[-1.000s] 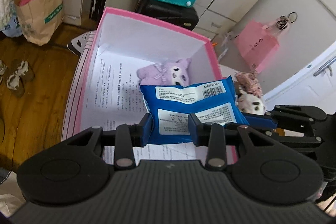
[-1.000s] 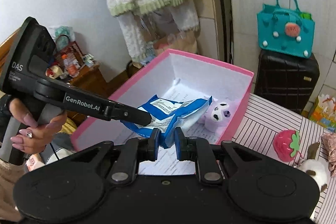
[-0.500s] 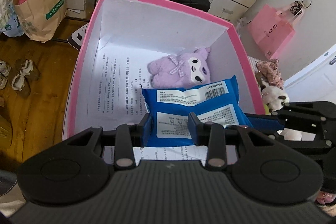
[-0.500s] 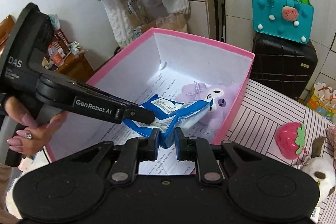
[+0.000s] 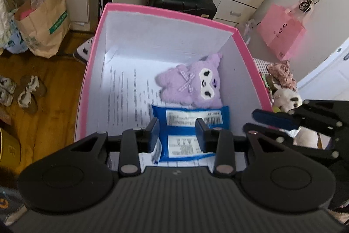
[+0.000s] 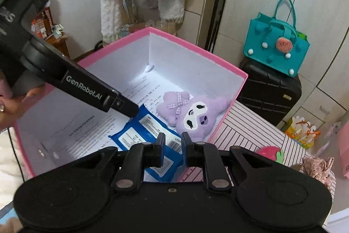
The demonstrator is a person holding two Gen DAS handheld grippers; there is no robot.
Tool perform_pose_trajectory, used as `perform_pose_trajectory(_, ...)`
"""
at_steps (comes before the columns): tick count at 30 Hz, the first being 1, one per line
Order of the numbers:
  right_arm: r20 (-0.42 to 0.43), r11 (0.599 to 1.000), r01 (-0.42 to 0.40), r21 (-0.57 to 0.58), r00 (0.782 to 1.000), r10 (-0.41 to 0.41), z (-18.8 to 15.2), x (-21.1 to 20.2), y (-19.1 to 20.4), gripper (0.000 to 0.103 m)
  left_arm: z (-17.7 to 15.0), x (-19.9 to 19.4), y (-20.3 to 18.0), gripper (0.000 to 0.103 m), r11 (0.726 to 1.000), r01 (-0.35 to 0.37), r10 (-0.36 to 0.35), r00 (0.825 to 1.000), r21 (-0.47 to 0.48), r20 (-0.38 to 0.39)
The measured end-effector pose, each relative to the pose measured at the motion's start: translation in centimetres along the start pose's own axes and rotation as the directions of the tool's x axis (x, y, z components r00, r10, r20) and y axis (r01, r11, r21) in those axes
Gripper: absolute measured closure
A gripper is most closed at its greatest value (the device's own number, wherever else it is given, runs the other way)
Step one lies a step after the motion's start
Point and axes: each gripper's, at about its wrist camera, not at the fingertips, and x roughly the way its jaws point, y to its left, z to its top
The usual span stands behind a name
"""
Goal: Organize soft objects
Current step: 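Lower the blue wipe pack into the pink box and open the left gripper, then withdraw the left tool from the box toward the orange sponge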
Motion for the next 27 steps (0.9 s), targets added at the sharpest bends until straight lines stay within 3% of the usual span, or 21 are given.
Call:
perform_pose_trajectory(8,0.043,0.990,-0.108,0.088,0.994,0.105,-1.2,-3.4,-0.8,0.082,-1.7,-2.3,-0.5,0.065,1.000,-0.008,0.009,1.000,0.028,-0.011)
perform_pose_trajectory(15,0.099,0.974,-0.198,0.113,0.977,0.187,-2.5,-7.5,-0.4,0.074,-3.4,-7.9,-2.1,0.057,0.994,-0.030,0.028,0.999,0.101,0.018)
perform_pose_trajectory(27,0.180,0.983,-0.180,0.038,0.969,0.170,-5.3,-15.5,1.3,0.062,-8.4,-15.2,-8.0,0.048,0.961,-0.019,-0.002,0.997,0.276,0.077)
